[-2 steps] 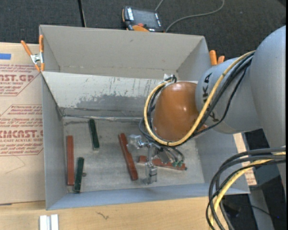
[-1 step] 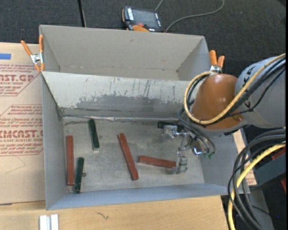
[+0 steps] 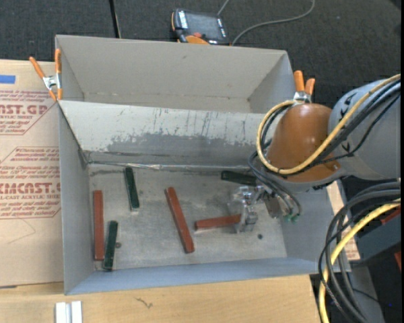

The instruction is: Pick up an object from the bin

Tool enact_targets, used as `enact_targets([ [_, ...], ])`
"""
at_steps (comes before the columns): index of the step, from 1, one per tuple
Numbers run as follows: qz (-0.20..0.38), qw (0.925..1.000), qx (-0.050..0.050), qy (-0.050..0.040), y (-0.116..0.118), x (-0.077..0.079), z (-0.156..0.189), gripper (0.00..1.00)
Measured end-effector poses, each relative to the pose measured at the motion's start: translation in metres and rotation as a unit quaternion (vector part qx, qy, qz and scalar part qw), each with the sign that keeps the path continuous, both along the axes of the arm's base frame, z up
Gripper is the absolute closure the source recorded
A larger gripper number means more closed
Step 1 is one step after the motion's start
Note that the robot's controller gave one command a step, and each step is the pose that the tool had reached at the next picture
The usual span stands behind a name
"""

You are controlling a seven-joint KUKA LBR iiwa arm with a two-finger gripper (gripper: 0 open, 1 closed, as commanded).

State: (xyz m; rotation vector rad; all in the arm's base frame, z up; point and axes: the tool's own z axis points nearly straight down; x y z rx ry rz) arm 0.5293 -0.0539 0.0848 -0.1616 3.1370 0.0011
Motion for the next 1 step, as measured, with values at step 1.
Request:
enact_targets([
  [1, 0.019, 0.9998, 0.0, -0.0051, 0.0394, 0.0056, 0.1996, 1.0],
])
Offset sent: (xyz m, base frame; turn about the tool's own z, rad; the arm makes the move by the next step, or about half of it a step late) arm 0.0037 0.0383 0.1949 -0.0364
